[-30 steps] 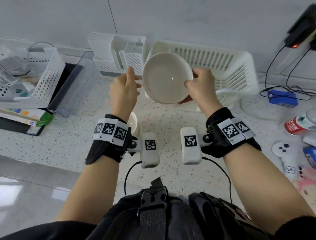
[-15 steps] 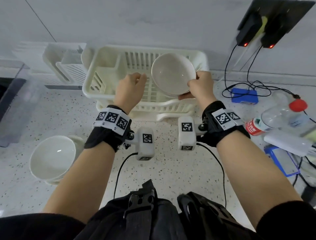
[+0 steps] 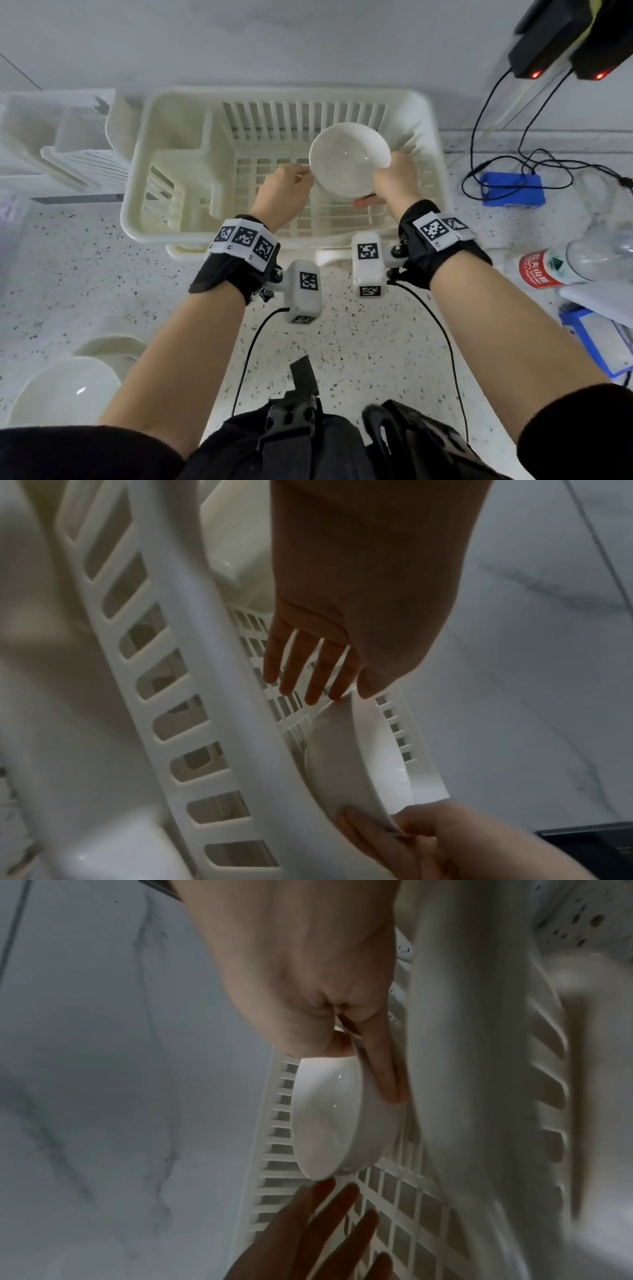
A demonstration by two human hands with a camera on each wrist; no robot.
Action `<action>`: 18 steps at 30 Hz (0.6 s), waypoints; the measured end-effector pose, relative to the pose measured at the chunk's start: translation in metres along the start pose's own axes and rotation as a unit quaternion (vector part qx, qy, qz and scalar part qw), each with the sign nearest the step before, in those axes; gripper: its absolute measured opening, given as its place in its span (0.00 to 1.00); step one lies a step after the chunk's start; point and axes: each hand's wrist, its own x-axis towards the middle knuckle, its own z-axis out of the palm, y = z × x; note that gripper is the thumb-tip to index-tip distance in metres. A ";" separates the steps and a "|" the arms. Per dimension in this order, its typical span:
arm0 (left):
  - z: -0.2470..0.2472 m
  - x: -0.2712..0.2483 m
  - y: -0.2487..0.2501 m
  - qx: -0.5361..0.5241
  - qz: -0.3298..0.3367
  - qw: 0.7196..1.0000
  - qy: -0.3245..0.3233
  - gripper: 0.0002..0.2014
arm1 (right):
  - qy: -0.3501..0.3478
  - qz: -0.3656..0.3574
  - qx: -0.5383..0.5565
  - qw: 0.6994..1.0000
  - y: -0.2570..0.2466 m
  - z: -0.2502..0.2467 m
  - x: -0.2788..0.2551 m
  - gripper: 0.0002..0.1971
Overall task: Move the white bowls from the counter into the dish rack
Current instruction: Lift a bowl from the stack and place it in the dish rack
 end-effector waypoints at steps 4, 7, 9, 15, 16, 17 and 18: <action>0.006 0.014 0.000 -0.028 -0.006 0.999 -0.030 0.16 | -0.002 0.003 -0.038 0.999 0.007 0.003 0.027 0.40; 0.010 0.022 0.002 -0.024 0.003 0.999 -0.033 0.15 | -0.009 0.015 -0.032 0.999 0.002 0.001 0.032 0.35; 0.013 0.027 0.005 -0.011 0.000 0.999 -0.032 0.16 | 0.001 0.003 -0.048 0.999 0.003 -0.001 0.034 0.34; 0.022 0.033 0.010 0.007 -0.008 0.999 -0.039 0.19 | 0.011 -0.088 -0.168 0.982 0.006 -0.005 0.032 0.27; 0.023 0.033 0.011 0.009 -0.009 0.999 -0.041 0.19 | 0.012 -0.096 -0.178 0.979 0.006 -0.006 0.030 0.27; 0.023 0.033 0.012 0.010 -0.010 0.999 -0.044 0.19 | 0.010 -0.105 -0.184 0.977 0.008 -0.007 0.030 0.28; 0.022 0.033 0.012 0.010 -0.009 0.999 -0.048 0.19 | 0.011 -0.111 -0.188 0.976 0.008 -0.008 0.028 0.29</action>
